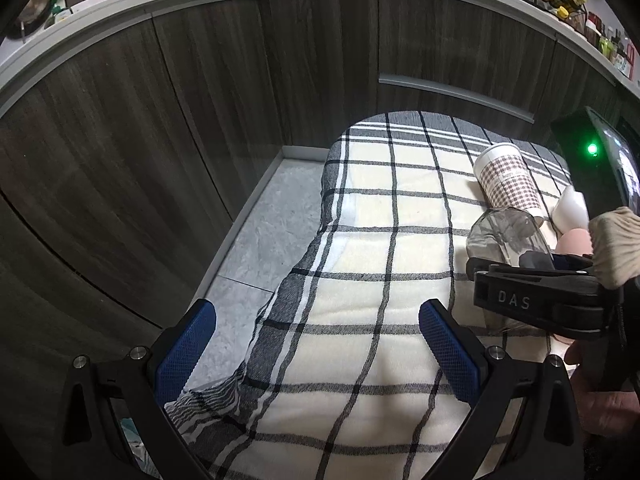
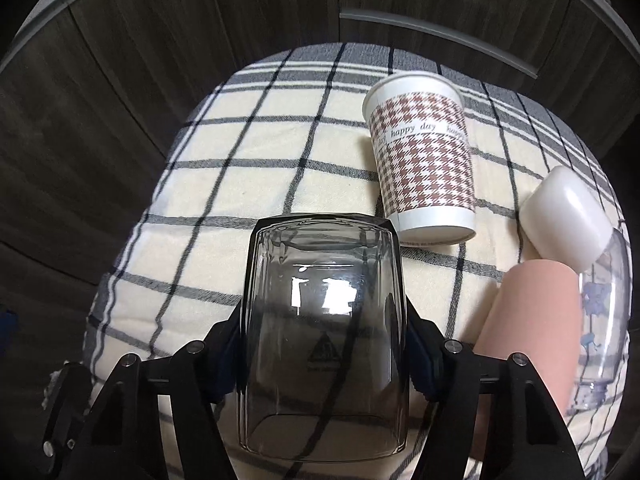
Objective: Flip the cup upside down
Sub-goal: 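Lift the clear cup with the right tool and tilt it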
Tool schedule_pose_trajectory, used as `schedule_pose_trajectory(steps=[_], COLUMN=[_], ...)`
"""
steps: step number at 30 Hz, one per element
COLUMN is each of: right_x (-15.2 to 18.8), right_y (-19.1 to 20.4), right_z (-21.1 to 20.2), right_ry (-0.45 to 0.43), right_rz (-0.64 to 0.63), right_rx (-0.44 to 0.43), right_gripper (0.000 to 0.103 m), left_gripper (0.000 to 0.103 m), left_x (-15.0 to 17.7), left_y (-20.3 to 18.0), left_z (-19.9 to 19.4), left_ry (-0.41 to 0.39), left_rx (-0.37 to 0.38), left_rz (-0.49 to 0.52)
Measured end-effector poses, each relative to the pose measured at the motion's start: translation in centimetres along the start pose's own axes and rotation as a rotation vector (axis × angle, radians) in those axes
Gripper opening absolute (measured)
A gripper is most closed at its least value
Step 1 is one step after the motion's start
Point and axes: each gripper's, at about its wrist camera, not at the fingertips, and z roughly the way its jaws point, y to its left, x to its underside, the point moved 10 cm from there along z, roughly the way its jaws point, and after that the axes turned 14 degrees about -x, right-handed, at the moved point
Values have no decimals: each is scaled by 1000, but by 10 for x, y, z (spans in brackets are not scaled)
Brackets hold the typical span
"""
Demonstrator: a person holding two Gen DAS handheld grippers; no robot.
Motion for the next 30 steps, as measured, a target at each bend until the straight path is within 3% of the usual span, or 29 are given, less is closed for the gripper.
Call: schedule_pose_trajectory(steps=[6, 13, 30], right_x=[6, 48, 146], right_y=[12, 12, -46], right_z=[-30, -70, -99], right_ry=[-39, -48, -20], right_rz=[5, 73, 219], right_rx=[-18, -8, 83], right_gripper=[66, 67, 67], left_gripper=[103, 103, 103], left_x=[6, 20, 54], left_y=[12, 24, -10], left_z=[-24, -56, -99], left_ry=[-23, -46, -91], left_rx=[-6, -6, 56], left_rz=[-14, -25, 25])
